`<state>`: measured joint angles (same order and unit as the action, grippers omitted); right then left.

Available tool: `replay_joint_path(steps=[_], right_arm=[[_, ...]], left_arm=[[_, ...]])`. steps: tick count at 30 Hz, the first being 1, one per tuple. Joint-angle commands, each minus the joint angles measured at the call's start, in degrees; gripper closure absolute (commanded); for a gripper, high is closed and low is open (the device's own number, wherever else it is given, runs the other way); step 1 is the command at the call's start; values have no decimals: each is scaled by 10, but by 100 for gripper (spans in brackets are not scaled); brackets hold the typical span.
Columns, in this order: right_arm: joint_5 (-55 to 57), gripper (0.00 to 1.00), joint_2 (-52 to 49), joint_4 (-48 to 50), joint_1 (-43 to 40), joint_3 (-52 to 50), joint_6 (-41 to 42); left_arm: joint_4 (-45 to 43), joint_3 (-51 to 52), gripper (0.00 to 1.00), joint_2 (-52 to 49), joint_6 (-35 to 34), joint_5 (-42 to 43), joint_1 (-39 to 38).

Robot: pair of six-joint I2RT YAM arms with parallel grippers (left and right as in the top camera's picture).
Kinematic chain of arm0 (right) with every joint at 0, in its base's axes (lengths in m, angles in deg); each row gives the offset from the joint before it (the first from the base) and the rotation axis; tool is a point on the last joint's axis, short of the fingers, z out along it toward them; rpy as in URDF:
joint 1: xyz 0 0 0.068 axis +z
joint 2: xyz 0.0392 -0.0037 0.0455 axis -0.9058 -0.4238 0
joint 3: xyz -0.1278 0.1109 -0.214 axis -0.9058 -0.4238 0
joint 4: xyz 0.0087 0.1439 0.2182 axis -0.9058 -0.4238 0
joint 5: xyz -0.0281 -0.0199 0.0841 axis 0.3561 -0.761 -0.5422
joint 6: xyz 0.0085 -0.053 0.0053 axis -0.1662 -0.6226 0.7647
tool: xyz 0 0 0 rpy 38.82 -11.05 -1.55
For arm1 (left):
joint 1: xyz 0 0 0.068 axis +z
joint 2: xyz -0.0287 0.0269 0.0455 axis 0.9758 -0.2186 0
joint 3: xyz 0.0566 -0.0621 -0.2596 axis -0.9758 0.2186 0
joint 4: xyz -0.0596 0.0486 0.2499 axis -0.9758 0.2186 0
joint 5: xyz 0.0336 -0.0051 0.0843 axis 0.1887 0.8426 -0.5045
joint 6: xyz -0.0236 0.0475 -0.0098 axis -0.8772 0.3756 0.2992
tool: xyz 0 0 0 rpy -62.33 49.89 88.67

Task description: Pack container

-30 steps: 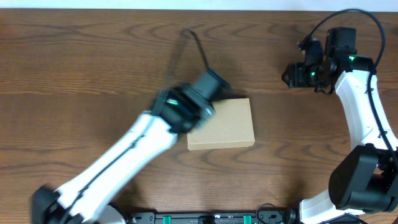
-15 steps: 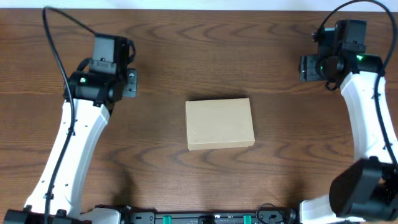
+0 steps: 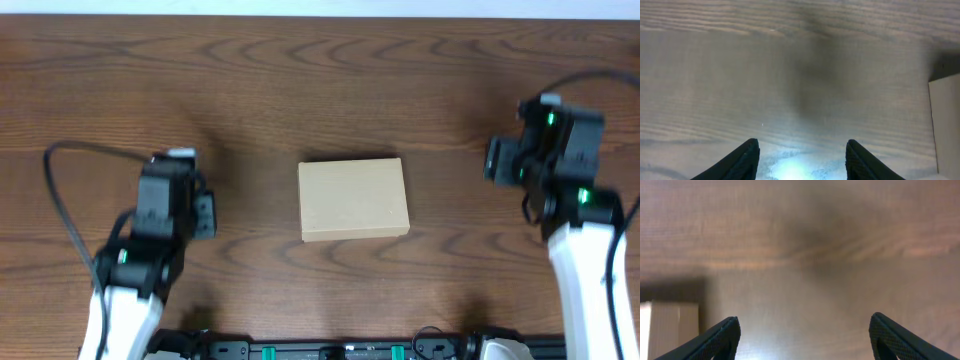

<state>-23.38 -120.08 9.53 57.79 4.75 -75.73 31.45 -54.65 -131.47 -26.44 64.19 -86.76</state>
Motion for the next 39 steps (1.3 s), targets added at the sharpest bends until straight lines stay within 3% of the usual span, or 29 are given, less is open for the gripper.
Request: replay_joint_path(steps=[1, 8, 13, 14, 15, 18, 39], right_arm=[[4, 23, 106, 2, 6, -66, 38], [0, 19, 346, -11, 10, -167, 44], [15, 14, 450, -10, 10, -200, 32], [15, 11, 457, -13, 10, -201, 32], [15, 1, 459, -15, 10, -201, 32], [12, 1, 457, -24, 10, -201, 39], [13, 1, 456, -37, 10, -201, 39]], left_arm=[[13, 51, 44, 102, -40, -16, 0], [52, 99, 41, 296, -52, 1, 0], [42, 99, 34, 347, -52, -25, 0], [42, 99, 33, 347, -47, -25, 0], [42, 99, 31, 346, -46, -23, 0], [45, 99, 5, 346, -47, -23, 0], [68, 99, 5, 346, -46, -23, 0]])
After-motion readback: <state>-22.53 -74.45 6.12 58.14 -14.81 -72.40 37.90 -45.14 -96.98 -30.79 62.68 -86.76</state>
